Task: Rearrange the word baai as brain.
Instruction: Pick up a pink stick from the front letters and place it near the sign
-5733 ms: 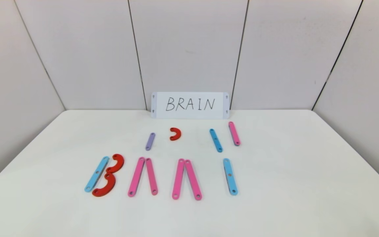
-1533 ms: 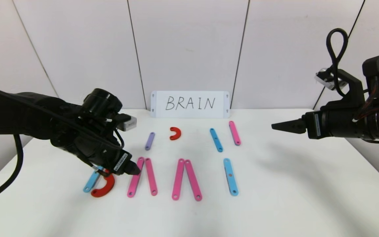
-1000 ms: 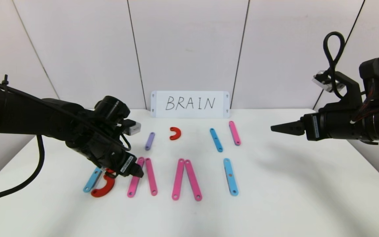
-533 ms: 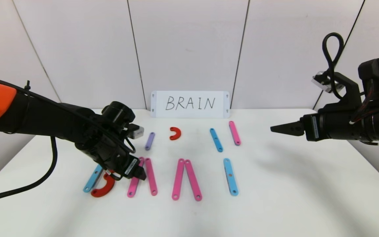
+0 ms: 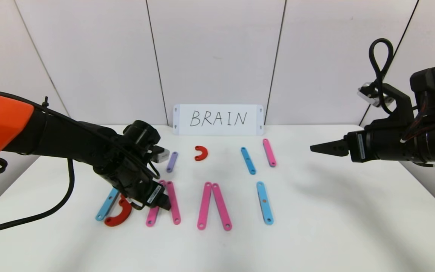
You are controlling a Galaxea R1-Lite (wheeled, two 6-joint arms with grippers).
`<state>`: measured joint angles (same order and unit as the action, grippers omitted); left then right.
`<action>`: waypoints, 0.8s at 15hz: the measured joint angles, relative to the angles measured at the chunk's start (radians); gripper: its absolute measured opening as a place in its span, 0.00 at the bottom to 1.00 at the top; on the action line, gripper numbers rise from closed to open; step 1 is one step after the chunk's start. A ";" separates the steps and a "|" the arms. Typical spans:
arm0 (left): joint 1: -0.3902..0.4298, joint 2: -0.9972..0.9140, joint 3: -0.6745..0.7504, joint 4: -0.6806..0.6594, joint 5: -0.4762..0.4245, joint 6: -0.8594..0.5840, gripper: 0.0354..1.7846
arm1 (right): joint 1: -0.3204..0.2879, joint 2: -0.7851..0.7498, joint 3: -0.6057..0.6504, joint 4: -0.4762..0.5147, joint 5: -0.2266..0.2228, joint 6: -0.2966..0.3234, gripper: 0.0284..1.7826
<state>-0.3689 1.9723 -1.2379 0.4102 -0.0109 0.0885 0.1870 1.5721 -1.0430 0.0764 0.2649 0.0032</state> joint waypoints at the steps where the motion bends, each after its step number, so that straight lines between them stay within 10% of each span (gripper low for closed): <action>1: -0.002 0.001 0.000 0.000 0.000 0.000 0.98 | 0.000 0.001 0.000 0.000 0.000 0.000 0.97; 7: -0.007 0.010 0.001 0.000 0.007 0.004 0.91 | 0.000 0.003 0.001 0.000 0.000 0.000 0.97; 12: -0.008 0.016 0.000 -0.001 0.008 0.007 0.51 | 0.000 0.004 0.006 0.000 0.000 -0.004 0.97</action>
<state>-0.3770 1.9883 -1.2379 0.4089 -0.0028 0.0951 0.1870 1.5764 -1.0366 0.0760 0.2649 -0.0004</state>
